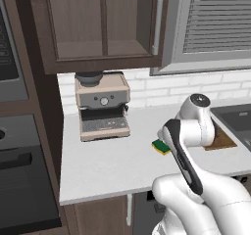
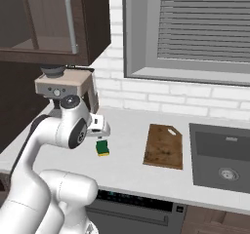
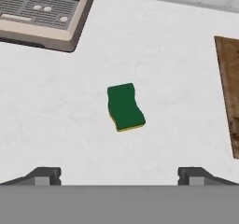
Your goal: Pick up the sponge from the counter and clean the cutting board by briefly scrubbing or pressing down on the cutting board. Once finished, release the sponge.
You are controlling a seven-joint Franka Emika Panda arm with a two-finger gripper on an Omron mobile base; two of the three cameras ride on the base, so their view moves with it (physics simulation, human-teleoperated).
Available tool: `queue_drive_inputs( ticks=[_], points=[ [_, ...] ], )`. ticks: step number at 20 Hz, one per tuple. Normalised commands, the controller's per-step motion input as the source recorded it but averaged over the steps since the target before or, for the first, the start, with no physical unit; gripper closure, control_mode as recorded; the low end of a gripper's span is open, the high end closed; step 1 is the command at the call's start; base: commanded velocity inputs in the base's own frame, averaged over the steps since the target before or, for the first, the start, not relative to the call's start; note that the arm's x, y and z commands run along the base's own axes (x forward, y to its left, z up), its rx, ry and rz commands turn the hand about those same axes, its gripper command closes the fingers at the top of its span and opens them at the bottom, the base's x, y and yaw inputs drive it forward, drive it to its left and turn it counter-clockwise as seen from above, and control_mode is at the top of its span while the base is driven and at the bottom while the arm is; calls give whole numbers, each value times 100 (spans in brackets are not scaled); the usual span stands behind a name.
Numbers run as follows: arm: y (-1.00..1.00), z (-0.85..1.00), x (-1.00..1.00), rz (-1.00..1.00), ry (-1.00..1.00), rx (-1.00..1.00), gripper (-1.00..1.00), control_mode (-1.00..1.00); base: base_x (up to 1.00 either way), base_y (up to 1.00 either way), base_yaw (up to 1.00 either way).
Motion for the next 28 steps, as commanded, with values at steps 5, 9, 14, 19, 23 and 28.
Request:
queue_drive_inputs(
  ticks=[5,9,14,19,23,28],
  points=[
    [0,-18,42,1,8,-1,-100,-100,0,0,0],
    [0,-33,42,3,4,0,-100,-100,0,0,0],
    [0,-27,23,3,13,0,-100,-100,0,0,0],
    [0,-23,11,2,17,0,-100,-100,0,0,0],
    [0,-17,7,0,13,0,-100,-100,0,0,0],
    [1,-30,25,0,11,-1,-100,-100,0,0,0]
  ],
)
